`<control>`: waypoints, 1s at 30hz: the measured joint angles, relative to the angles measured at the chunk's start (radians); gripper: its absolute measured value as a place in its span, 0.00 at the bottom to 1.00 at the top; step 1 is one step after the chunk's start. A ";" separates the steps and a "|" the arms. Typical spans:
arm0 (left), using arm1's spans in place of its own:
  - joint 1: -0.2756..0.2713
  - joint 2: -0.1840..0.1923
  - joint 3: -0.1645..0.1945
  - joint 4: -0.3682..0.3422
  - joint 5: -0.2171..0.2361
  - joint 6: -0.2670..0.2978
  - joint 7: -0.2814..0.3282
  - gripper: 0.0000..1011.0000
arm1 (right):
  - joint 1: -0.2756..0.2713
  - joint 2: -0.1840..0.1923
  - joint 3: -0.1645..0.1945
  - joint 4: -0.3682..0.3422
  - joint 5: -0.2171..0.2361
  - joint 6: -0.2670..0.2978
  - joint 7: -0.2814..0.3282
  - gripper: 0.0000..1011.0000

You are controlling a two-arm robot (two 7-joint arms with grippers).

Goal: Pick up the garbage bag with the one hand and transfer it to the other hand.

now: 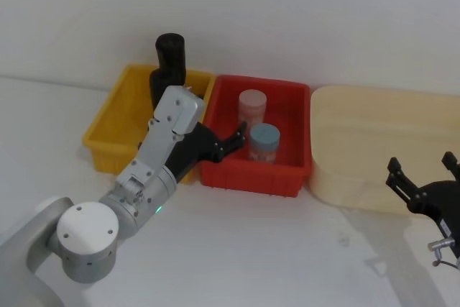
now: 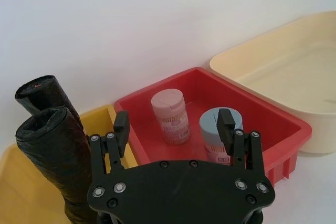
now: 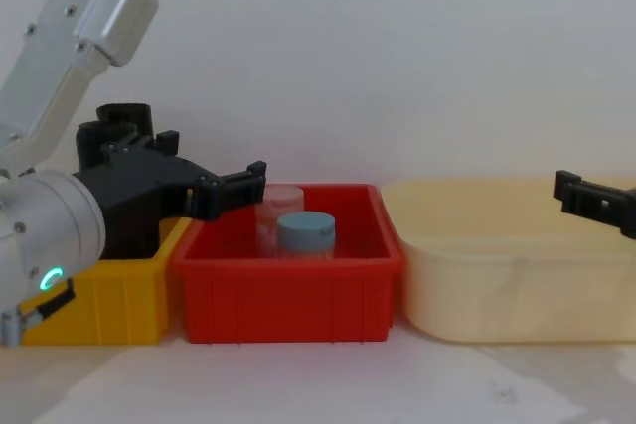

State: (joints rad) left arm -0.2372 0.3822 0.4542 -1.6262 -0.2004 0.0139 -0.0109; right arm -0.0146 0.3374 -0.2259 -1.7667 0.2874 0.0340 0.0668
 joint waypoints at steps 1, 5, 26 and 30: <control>0.000 0.000 0.000 0.000 0.000 0.000 0.000 0.99 | 0.000 0.000 0.000 0.000 0.000 0.000 0.000 0.99; 0.000 0.000 0.000 0.000 0.000 0.001 0.000 0.99 | 0.001 0.000 0.000 0.001 0.000 0.000 0.002 0.99; 0.043 0.077 -0.121 -0.198 -0.111 0.184 -0.067 0.99 | 0.153 -0.014 -0.036 0.046 0.097 0.092 0.157 0.99; 0.076 0.107 -0.191 -0.243 -0.160 0.223 -0.083 0.99 | 0.210 -0.027 -0.058 0.069 0.110 0.127 0.182 0.99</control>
State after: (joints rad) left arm -0.1617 0.4893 0.2635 -1.8689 -0.3607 0.2369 -0.0938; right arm 0.1949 0.3102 -0.2841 -1.6979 0.3976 0.1609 0.2489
